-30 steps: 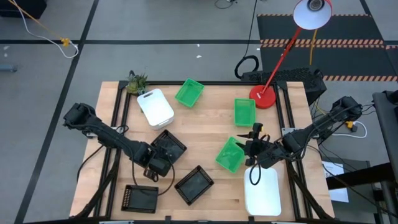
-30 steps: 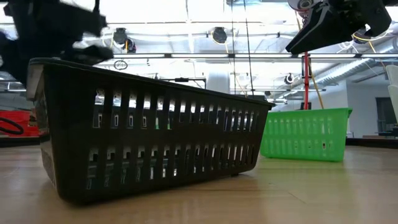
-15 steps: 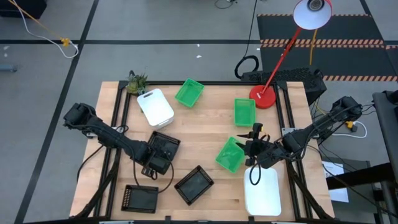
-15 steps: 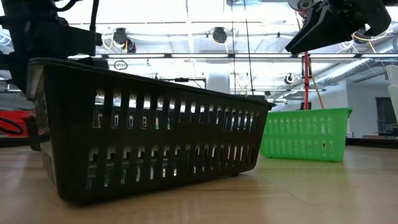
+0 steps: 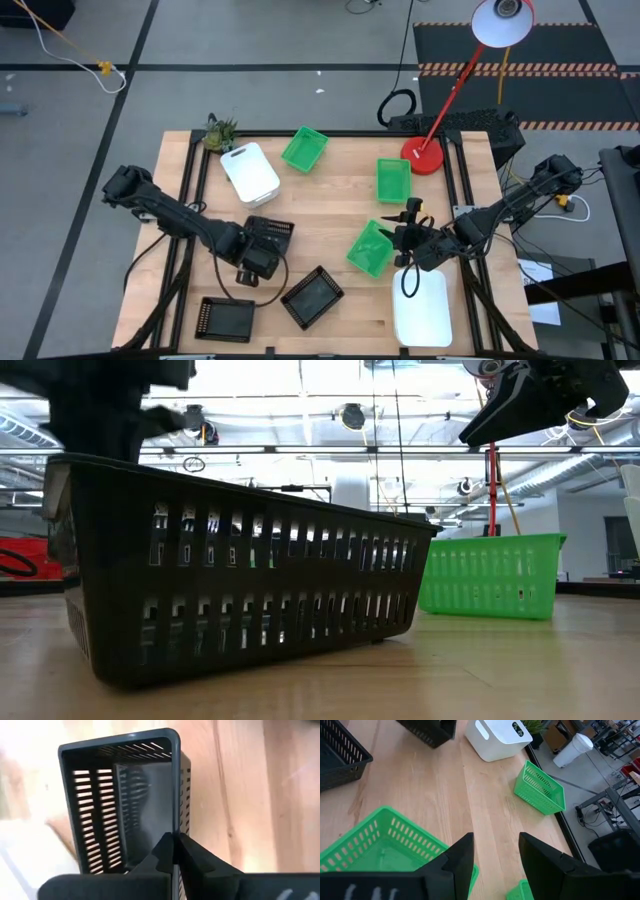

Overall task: Stack baskets by color
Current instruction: Stack the top black bin on top of the bottom left black bin

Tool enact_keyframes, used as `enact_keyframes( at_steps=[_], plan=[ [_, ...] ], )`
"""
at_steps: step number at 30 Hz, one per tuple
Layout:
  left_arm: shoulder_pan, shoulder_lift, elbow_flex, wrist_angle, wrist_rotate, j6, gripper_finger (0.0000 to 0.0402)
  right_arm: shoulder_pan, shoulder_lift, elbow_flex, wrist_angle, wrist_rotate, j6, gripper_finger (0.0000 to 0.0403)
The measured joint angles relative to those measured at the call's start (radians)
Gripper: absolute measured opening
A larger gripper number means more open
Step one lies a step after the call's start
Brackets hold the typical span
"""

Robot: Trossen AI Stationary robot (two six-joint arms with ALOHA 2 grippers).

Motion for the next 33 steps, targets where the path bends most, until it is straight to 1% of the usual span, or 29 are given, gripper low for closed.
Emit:
enact_keyframes(
  at_steps=[4, 9, 13, 17, 20, 23, 31, 33],
  plan=[
    [-0.028, 0.000, 0.113, -0.120, 0.006, -0.097, 0.0008, 0.000, 0.000, 0.000, 0.000, 0.000, 0.000, 0.0148],
    [-0.096, 0.000, 0.246, -0.254, 0.010, -0.234, 0.0011, 0.000, 0.000, 0.000, 0.000, 0.000, 0.000, 0.0148],
    [-0.172, 0.000, 0.332, -0.274, 0.011, -0.320, 0.0006, 0.000, 0.000, 0.000, 0.000, 0.000, 0.000, 0.0148],
    [-0.243, 0.013, 0.394, -0.278, 0.011, -0.430, 0.0008, 0.000, 0.000, 0.000, 0.001, 0.000, 0.003, 0.0148],
    [-0.292, 0.060, 0.445, -0.309, 0.029, -0.484, 0.0006, 0.000, 0.000, 0.000, 0.020, 0.000, 0.005, 0.0148],
    [-0.329, 0.131, 0.526, -0.359, 0.054, -0.527, 0.0007, 0.003, 0.000, 0.000, 0.058, -0.002, 0.008, 0.0148],
    [-0.430, 0.335, 0.762, -0.510, 0.062, -0.668, 0.0006, 0.011, 0.000, 0.000, 0.208, -0.099, -0.020, 0.0148],
    [-0.454, 0.381, 0.813, -0.522, 0.063, -0.703, 0.0006, 0.010, 0.000, 0.000, 0.241, -0.125, -0.032, 0.0148]
  ],
)
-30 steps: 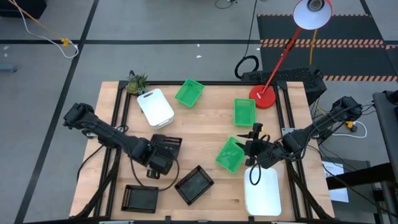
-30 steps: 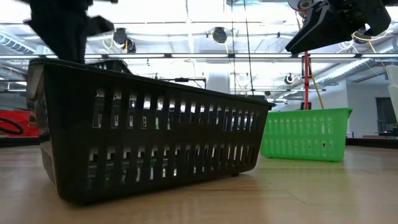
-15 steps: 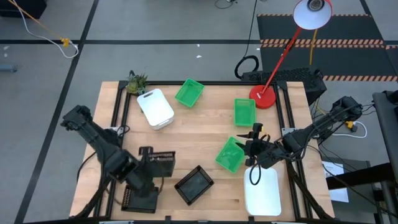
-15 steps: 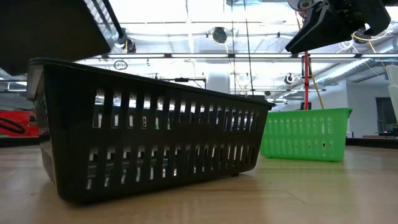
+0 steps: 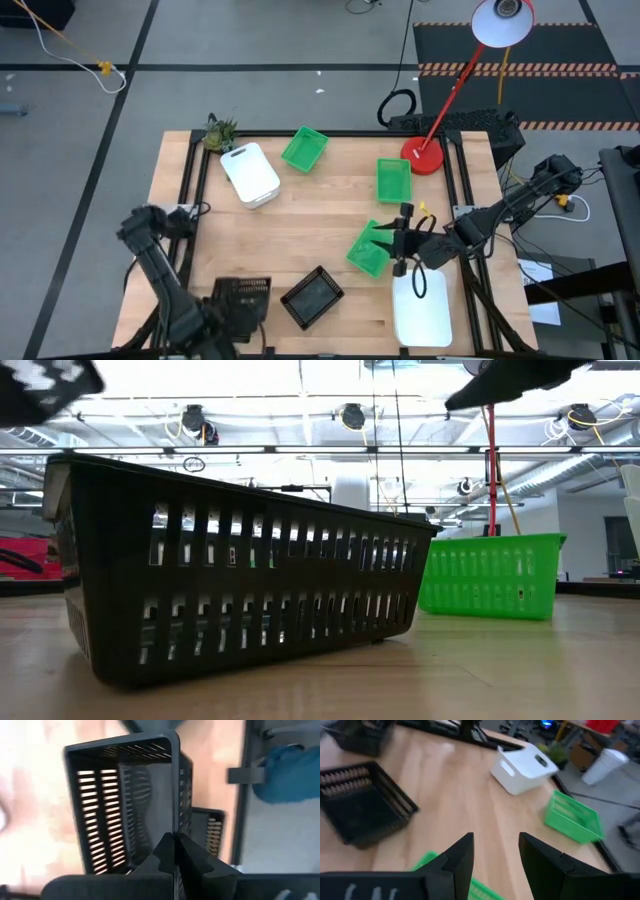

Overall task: Stack baskets by color
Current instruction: Stack the top black bin on top of the bottom left black bin

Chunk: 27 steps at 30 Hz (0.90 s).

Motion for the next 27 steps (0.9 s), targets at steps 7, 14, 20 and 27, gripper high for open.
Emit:
enact_keyframes(
  at_steps=[7, 14, 20, 27],
  plan=[
    [-0.082, 0.111, 0.116, -0.010, 0.000, -0.113, 0.0007, -0.001, 0.000, 0.000, 0.091, -0.007, -0.073, 0.0148],
    [-0.130, 0.145, 0.119, -0.033, 0.004, -0.178, 0.0005, -0.001, 0.000, 0.000, 0.158, -0.007, -0.145, 0.0148],
    [-0.155, 0.146, 0.119, -0.032, -0.022, -0.205, 0.0005, -0.001, 0.000, 0.000, 0.161, -0.006, -0.152, 0.0148],
    [-0.168, 0.146, 0.074, -0.031, -0.034, -0.207, 0.0005, -0.001, 0.000, 0.000, 0.159, -0.005, -0.151, 0.0148]
  ],
)
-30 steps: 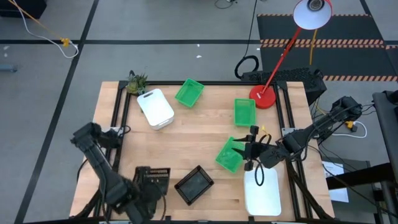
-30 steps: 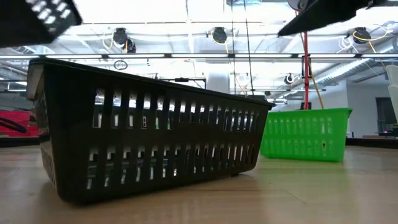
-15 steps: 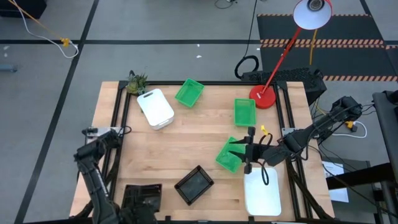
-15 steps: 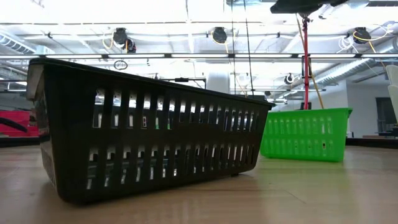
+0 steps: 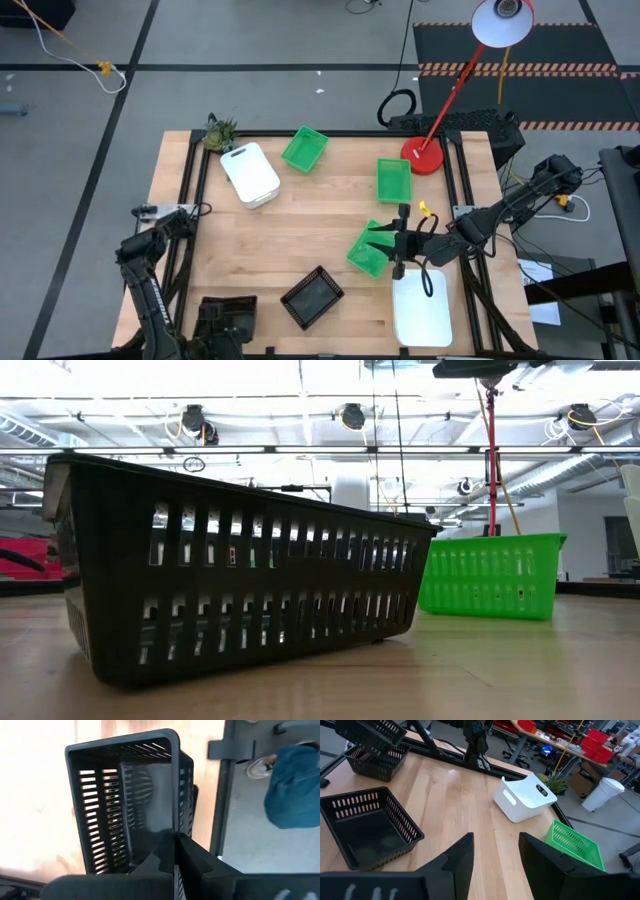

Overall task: Stack baskets by color
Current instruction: Stack the top black bin on top of the bottom left black bin

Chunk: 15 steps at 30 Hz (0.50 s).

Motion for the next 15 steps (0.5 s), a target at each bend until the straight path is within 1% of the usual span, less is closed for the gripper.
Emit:
enact_keyframes(
  at_steps=[8, 15],
  plan=[
    [-0.003, 0.000, -0.061, -0.001, 0.007, -0.004, 0.0009, 0.000, 0.000, 0.000, -0.004, 0.000, 0.000, 0.0148],
    [-0.024, 0.000, -0.090, 0.017, 0.039, -0.022, 0.0007, 0.000, 0.000, 0.000, -0.004, 0.000, 0.008, 0.0148]
  ],
)
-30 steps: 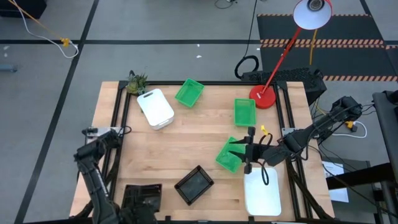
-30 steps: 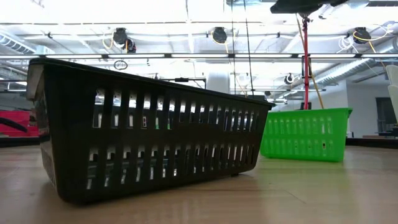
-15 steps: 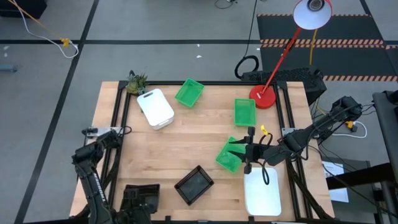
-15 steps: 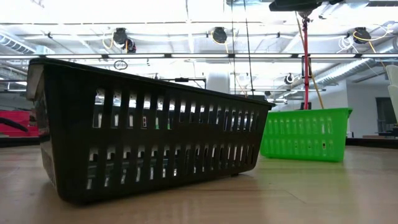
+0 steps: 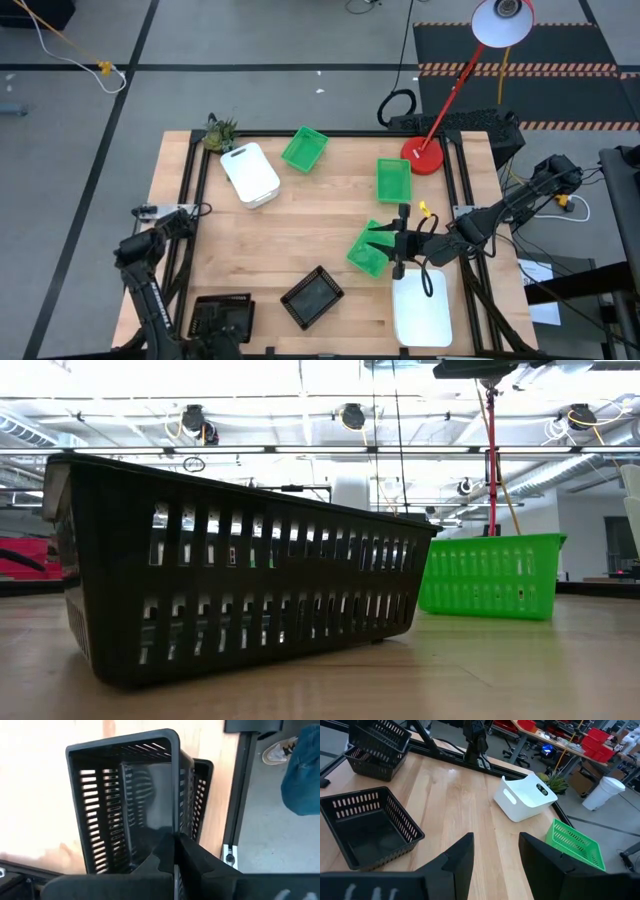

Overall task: Stack baskets by color
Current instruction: Stack the top black bin on top of the bottom left black bin, then stack the bottom green bin on top of the middle green bin

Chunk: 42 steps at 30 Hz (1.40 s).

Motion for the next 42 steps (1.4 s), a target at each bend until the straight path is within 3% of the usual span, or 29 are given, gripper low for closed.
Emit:
enact_keyframes(
  at_steps=[12, 31, 37, 42],
  plan=[
    [-0.007, 0.000, -0.093, 0.094, -0.008, 0.030, 0.0009, 0.000, 0.000, 0.000, 0.000, 0.000, 0.000, 0.0148],
    [-0.007, 0.000, -0.112, 0.170, -0.021, -0.059, 0.0098, 0.000, 0.000, -0.026, 0.009, -0.002, 0.002, 0.0148],
    [0.024, -0.004, -0.112, 0.161, -0.106, -0.088, 0.0093, 0.000, 0.001, -0.040, 0.030, -0.002, 0.001, 0.0148],
    [0.068, -0.010, -0.110, 0.121, -0.290, -0.030, 0.0093, 0.000, 0.000, -0.040, 0.046, -0.002, 0.002, 0.0148]
  ],
)
